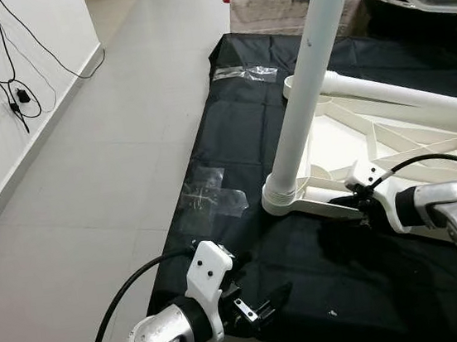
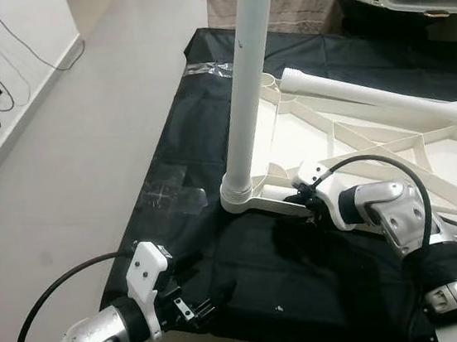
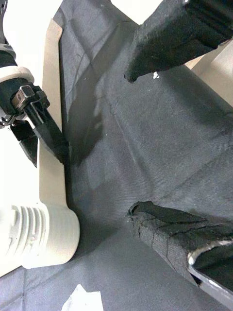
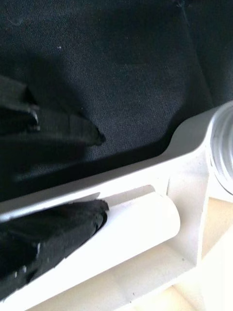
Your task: Building children table
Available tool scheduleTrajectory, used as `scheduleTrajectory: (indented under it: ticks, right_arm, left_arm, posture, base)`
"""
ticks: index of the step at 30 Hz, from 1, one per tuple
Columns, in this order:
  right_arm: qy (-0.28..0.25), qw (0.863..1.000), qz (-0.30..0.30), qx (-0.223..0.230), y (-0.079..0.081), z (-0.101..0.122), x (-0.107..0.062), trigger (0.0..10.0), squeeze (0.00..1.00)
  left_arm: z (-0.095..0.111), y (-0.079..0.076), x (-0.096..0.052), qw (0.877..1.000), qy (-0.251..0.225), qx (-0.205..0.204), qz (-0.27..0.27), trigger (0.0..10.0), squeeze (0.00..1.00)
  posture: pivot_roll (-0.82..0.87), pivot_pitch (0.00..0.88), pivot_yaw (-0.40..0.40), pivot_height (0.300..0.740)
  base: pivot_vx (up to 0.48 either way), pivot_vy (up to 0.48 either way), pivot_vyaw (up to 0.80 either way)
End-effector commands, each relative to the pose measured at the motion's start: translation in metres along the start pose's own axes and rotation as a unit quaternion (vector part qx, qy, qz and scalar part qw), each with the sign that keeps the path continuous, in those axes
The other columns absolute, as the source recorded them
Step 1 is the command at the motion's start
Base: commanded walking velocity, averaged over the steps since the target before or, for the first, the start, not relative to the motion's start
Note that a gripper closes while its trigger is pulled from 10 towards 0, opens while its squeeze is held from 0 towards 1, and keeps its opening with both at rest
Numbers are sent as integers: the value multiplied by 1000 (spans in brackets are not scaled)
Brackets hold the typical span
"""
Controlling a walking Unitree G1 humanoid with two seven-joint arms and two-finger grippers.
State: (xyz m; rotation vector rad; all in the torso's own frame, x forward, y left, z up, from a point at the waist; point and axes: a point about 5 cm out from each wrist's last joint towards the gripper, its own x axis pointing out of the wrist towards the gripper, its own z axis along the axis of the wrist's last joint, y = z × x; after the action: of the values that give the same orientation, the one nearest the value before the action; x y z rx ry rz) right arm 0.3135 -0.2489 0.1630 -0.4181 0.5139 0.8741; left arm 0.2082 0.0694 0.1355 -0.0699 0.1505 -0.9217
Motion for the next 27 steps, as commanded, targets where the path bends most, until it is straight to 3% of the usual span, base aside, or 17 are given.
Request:
scheduleTrajectory:
  ticks: [1,6,15,24,25,27]
  right_arm:
    - [2,1000,26,1,7,-1,6,0,0]
    - [2,999,52,-5,12,1,6,0,0]
    - [23,986,159,-44,36,-4,-2,0,0]
    - [56,983,154,-77,33,-12,-5,0,0]
    - [58,984,151,-80,32,-12,-5,4824,0]
    - [60,985,142,-83,31,-11,-4,4824,0]
  left_arm:
    - [-1,-2,0,1000,5,-2,-3,10000,0]
    - [0,-1,1,1000,5,-3,-3,10000,0]
    - [-1,0,2,1000,5,-1,-3,10000,0]
    - [-2,2,2,1000,6,-1,-1,10000,0]
    - [-2,2,2,1000,6,-1,0,10000,0]
    - [-3,2,2,1000,6,-1,0,10000,0]
  posture:
    - [160,147,-78,740]
    - [157,146,-77,740]
    - [156,140,-79,740]
    - [156,138,-81,740]
    - [156,138,-81,740]
    - [157,127,-81,740]
  base:
    - [0,0,0]
    - [0,0,0]
    - [0,0,0]
    - [0,0,0]
    - [0,0,0]
    - [0,0,0]
